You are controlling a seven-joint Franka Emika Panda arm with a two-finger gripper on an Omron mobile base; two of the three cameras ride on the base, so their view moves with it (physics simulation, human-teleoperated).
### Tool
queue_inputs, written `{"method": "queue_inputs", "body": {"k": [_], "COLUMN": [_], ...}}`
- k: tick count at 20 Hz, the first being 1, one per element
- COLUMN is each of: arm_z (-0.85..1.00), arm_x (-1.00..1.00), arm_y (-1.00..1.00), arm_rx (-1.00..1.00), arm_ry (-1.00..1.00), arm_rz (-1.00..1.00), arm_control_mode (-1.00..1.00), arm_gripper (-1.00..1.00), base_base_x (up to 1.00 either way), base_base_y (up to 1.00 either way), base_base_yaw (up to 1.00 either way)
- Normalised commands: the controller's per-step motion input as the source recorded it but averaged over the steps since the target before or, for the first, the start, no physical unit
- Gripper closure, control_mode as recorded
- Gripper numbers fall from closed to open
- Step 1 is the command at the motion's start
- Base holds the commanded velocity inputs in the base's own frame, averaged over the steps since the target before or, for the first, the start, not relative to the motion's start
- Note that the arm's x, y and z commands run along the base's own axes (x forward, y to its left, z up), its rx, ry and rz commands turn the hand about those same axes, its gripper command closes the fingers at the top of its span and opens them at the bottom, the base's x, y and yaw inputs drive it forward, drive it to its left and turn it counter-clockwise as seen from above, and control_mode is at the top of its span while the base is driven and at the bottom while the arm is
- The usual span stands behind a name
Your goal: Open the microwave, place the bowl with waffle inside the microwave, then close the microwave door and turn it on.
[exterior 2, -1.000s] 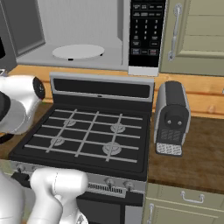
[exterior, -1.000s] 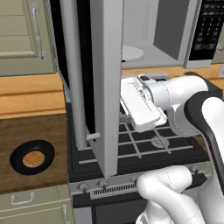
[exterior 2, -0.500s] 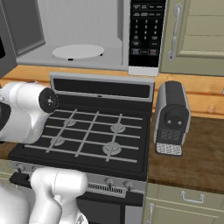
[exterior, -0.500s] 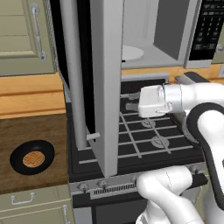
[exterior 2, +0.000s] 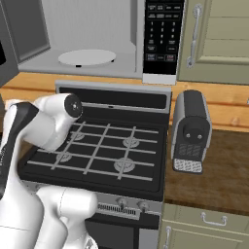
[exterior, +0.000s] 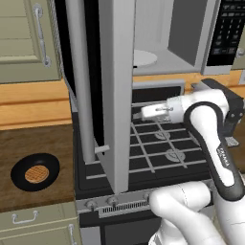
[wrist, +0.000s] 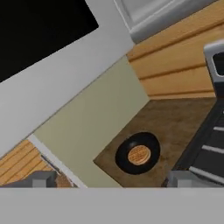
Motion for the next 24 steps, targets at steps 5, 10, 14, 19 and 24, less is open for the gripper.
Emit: {"method": "queue_inputs", "body": {"k": [5, 10, 14, 19, 24], "arm_z": [-0.82, -0.88, -0.7, -0.41, -0.08], "arm_x": [0.9, 0.45, 0.11, 0.0, 0.0], "arm_y": [0.14, 0.61, 0.82, 0.5, 0.12], "arm_rx": [0.0, -0.05, -0.04, -0.04, -0.03], "arm_ry": [0.43, 0.24, 0.17, 0.13, 0.05], "arm_rz": [0.0, 0.0, 0.0, 0.01, 0.04], "arm_control_mode": [-1.0, -1.0, -1.0, -1.0, -1.0], "arm_gripper": [-1.0, -1.0, -1.0, -1.0, -1.0], "base_base_x": [0.0, 0.0, 0.0, 0.0, 0.0], "base_base_y": [0.0, 0.0, 0.0, 0.0, 0.0], "base_base_yaw": [0.0, 0.0, 0.0, 0.0, 0.0]}}
